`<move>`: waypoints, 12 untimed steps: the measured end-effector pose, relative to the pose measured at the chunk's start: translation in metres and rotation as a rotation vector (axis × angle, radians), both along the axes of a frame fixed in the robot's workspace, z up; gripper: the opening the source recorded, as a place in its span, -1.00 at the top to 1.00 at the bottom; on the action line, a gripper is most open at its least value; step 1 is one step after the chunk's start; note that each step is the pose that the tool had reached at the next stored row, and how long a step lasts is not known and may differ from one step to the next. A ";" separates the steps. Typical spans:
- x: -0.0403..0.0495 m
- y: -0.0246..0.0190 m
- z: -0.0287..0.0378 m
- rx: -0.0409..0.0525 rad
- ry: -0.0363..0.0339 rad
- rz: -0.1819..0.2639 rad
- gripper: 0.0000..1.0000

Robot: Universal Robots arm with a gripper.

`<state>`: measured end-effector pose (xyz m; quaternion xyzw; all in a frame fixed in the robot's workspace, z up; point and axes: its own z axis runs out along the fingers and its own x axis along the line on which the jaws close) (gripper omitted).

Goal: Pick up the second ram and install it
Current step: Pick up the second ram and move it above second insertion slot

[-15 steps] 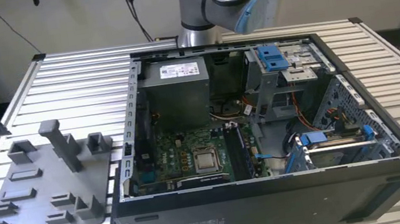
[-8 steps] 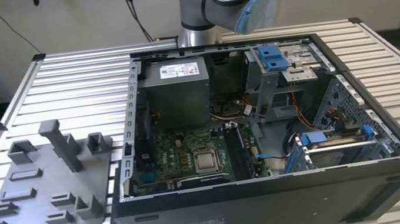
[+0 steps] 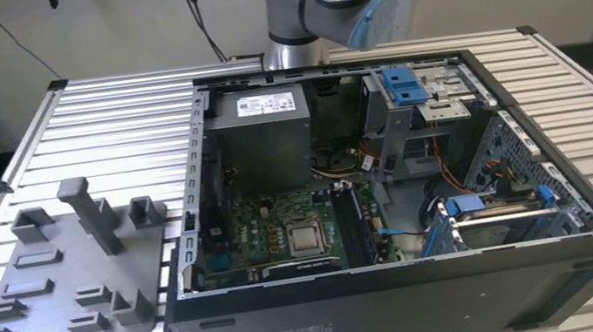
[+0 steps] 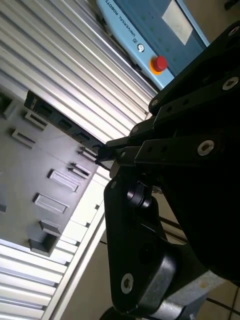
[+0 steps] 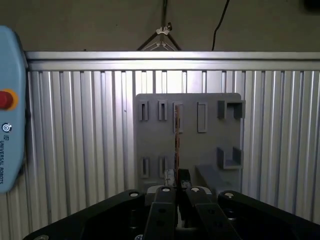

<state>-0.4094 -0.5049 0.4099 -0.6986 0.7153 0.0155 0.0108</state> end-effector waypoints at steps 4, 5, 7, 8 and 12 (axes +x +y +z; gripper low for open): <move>0.0104 0.0000 -0.0001 0.0001 0.0002 0.000 0.72; 0.0134 0.0000 -0.0001 0.0001 0.0004 0.000 0.72; 0.0197 0.0000 -0.0001 0.0001 0.0006 0.000 0.72; 0.0229 0.0000 -0.0001 0.0001 0.0008 0.000 0.72; 0.0361 0.0000 -0.0001 0.0001 0.0013 0.000 0.72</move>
